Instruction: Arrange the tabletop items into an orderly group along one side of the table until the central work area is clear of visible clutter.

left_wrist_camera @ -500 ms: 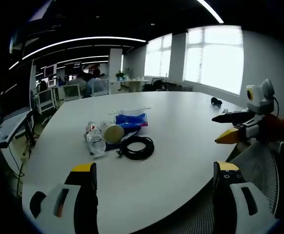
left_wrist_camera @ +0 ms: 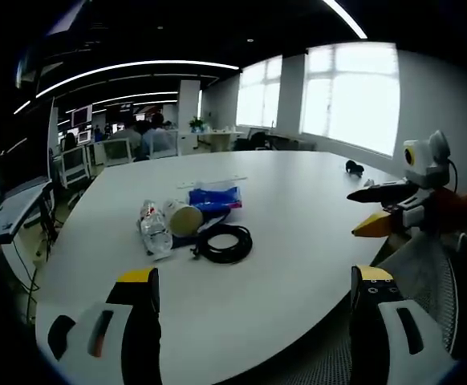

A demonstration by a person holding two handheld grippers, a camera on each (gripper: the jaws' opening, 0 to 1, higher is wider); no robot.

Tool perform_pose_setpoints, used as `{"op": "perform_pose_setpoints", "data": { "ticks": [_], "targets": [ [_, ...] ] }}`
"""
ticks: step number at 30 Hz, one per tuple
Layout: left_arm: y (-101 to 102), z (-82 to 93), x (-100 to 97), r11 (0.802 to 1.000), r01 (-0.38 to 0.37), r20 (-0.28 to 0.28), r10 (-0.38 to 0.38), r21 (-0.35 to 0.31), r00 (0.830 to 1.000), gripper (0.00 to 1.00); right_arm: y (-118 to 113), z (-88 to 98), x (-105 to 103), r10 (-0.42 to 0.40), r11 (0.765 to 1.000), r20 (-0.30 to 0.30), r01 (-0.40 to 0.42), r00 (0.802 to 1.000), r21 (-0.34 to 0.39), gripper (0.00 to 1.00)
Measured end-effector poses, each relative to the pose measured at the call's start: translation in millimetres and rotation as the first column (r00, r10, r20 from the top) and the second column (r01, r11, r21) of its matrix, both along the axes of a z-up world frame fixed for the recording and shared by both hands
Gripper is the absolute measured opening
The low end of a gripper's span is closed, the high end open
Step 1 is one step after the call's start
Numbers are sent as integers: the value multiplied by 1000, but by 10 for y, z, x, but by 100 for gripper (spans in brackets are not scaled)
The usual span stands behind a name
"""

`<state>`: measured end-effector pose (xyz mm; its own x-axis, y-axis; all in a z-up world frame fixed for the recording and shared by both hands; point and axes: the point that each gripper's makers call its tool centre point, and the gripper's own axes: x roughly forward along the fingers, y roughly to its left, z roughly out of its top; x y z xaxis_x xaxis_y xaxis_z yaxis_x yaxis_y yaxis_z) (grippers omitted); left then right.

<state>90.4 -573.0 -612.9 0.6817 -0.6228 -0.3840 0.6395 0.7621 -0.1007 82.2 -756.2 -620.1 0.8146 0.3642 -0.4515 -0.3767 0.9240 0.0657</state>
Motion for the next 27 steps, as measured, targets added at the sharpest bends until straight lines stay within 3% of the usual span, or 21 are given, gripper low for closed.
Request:
{"op": "perform_pose_setpoints", "data": {
  "ticks": [27],
  "targets": [
    [5,-4,4,1000,-6,-11,6,-6,1000,99,2,-3,2,0,1000,-6,0,1000,14,88]
  ]
}}
